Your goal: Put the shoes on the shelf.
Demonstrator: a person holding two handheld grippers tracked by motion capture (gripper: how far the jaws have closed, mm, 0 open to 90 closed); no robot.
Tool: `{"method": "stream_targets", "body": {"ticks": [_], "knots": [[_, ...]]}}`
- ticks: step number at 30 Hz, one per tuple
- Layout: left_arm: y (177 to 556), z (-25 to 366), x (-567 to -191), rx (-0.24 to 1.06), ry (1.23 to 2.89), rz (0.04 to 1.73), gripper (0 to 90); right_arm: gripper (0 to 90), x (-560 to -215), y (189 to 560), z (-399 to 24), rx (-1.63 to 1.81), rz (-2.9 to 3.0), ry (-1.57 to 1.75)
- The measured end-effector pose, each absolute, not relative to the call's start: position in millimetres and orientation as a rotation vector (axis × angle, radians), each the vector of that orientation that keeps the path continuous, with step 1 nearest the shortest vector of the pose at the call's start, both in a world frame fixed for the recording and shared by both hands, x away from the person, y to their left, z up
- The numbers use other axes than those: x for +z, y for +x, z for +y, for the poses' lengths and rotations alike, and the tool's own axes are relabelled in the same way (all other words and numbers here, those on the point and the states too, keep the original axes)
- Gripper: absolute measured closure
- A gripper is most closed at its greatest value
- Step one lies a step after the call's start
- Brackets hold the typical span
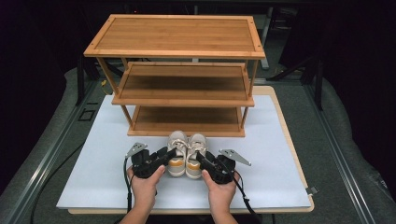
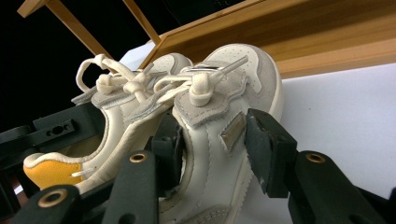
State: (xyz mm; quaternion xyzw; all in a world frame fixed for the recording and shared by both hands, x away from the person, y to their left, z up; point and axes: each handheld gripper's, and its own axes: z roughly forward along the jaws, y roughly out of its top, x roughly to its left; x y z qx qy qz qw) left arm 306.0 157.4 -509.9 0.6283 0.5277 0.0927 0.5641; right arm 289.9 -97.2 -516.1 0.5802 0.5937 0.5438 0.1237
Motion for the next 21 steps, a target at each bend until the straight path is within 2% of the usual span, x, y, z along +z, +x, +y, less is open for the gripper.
{"method": "stream_targets", "body": {"ticks": [21], "knots": [[312.9,160.8,-472.1,0.243,1.48,1.215,53.9,57.6,-479.5,297.0,-93.5,1.601,1.722,1.648]]}}
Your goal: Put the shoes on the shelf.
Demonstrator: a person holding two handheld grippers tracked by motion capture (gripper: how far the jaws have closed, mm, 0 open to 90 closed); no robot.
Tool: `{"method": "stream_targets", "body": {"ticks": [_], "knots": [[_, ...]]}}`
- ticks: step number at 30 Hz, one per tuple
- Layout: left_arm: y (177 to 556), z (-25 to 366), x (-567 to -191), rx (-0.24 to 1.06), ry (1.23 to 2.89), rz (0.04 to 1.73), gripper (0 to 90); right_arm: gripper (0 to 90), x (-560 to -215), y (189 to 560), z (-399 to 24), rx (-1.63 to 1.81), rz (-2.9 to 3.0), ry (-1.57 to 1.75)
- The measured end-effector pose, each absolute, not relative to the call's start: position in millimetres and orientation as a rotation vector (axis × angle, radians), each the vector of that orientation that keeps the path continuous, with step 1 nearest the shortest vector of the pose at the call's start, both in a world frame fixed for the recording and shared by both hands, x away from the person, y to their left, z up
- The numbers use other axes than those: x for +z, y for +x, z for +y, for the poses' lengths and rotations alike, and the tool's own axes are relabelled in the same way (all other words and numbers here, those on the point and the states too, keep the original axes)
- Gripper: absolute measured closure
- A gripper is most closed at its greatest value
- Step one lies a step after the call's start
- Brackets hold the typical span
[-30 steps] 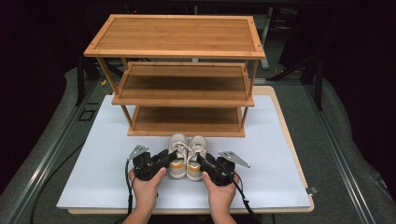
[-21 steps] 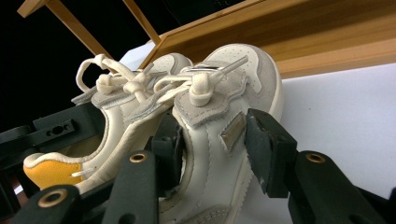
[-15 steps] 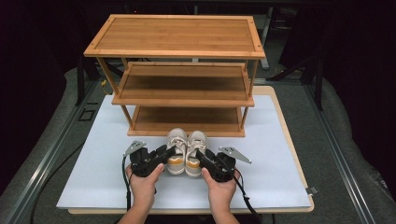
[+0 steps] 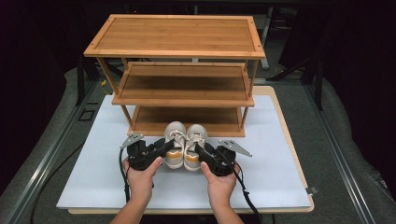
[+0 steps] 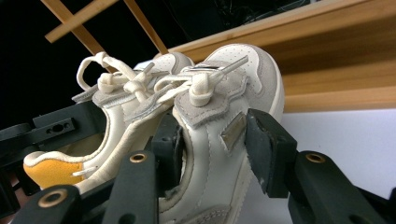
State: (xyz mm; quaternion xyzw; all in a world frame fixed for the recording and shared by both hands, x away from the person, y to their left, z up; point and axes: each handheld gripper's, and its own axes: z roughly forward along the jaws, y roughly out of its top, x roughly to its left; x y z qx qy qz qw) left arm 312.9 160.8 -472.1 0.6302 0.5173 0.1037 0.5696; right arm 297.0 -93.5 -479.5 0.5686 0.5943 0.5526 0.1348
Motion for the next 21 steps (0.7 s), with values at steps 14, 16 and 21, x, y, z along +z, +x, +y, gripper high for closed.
{"method": "stream_targets", "body": {"ticks": [14,16,21], "knots": [[311.6,162.5,-443.9,0.253,1.455,1.173,54.1,57.7,-447.3,296.1,-94.6,1.61,1.713,1.589],[311.2,163.2,-439.5,0.257,1.451,1.168,54.1,57.7,-442.6,295.6,-93.5,1.615,1.707,1.58],[311.3,165.6,-430.5,0.267,1.44,1.159,54.1,57.7,-431.7,295.9,-90.7,1.612,1.706,1.559]]}}
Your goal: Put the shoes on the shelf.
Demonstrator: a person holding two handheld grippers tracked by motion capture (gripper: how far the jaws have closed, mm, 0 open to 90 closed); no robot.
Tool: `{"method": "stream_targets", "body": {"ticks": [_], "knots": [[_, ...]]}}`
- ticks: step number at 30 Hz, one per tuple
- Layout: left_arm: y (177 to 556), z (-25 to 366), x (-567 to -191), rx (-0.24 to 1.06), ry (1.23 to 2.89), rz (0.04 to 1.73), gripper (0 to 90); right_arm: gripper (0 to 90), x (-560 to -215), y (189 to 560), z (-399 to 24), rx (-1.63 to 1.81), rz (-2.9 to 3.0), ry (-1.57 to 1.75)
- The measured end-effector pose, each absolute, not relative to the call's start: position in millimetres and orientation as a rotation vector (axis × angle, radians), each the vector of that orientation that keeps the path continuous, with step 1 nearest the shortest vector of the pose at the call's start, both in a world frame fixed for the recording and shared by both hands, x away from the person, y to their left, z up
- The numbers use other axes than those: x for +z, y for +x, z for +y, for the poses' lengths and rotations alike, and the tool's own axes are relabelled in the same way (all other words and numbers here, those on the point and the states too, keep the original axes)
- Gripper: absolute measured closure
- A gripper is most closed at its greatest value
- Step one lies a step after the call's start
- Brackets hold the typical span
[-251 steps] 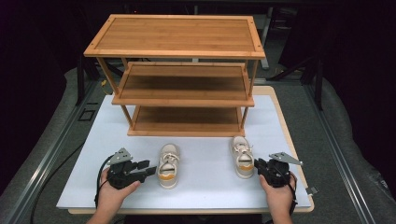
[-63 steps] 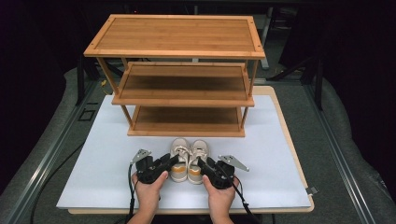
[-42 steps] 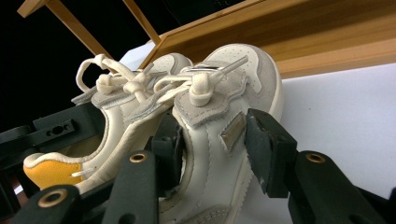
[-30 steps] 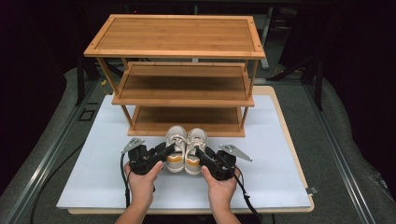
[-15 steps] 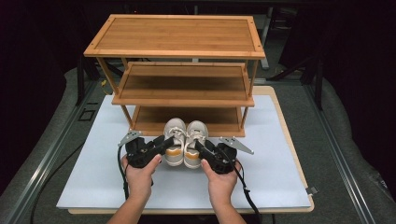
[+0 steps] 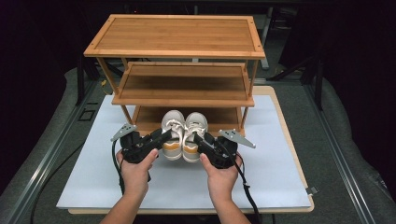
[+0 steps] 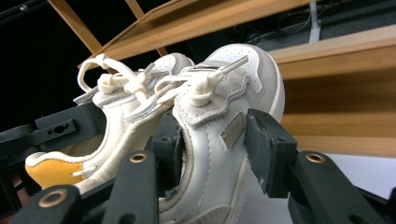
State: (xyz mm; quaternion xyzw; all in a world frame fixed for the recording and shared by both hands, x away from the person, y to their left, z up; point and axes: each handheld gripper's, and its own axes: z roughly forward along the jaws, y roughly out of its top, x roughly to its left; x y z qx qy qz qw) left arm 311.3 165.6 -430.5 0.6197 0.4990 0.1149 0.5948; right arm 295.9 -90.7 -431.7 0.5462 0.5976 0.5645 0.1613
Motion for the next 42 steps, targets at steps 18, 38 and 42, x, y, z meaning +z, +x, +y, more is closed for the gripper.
{"method": "stream_targets", "body": {"ticks": [18,38,42], "knots": [[312.4,165.9,-412.4,0.267,1.43,1.142,54.2,57.8,-409.5,296.9,-89.6,1.599,1.703,1.515],[314.6,163.2,-392.5,0.266,1.43,1.113,54.2,57.8,-391.9,294.3,-95.0,1.613,1.698,1.494],[321.8,162.7,-389.1,0.255,1.432,1.117,54.2,57.8,-389.3,300.5,-94.2,1.616,1.677,1.484]]}}
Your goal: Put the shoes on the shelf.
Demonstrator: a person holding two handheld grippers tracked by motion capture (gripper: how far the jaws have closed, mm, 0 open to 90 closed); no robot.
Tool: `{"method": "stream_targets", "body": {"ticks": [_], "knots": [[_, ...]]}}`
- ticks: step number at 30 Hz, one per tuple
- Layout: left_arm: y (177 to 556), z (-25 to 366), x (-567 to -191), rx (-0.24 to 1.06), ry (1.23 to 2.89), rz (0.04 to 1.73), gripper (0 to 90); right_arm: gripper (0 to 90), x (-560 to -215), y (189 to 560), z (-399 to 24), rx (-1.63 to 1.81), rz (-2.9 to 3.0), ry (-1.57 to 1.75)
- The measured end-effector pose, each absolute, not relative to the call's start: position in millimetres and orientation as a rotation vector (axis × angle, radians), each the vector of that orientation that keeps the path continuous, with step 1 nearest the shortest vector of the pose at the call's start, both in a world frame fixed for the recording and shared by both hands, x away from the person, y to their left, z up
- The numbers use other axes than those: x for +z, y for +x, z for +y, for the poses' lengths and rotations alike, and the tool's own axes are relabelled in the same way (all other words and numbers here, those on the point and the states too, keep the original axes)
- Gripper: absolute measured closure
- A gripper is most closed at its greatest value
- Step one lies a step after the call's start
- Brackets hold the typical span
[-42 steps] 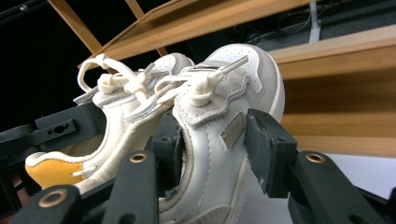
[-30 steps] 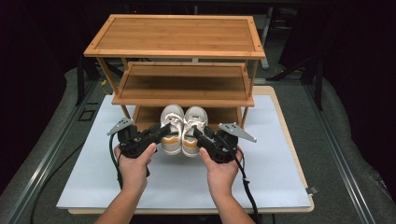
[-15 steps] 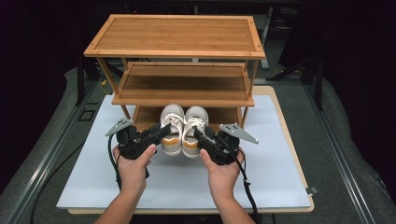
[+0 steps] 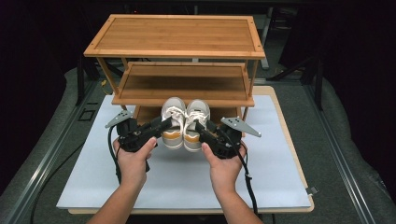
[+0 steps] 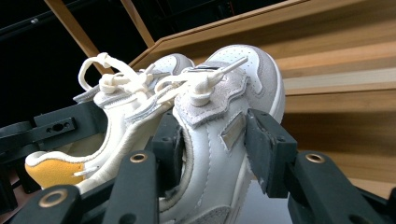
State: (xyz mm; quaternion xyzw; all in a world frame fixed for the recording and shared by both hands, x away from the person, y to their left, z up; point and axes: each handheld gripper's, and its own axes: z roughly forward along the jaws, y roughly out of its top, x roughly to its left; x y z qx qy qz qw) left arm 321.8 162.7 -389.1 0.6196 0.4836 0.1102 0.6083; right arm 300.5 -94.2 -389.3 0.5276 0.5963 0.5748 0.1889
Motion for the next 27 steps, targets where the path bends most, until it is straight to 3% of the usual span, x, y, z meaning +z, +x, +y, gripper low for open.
{"method": "stream_targets", "body": {"ticks": [27], "knots": [[382.6,161.0,-362.8,0.24,1.442,1.134,54.3,57.8,-365.9,361.3,-98.6,1.617,1.691,1.509]]}}
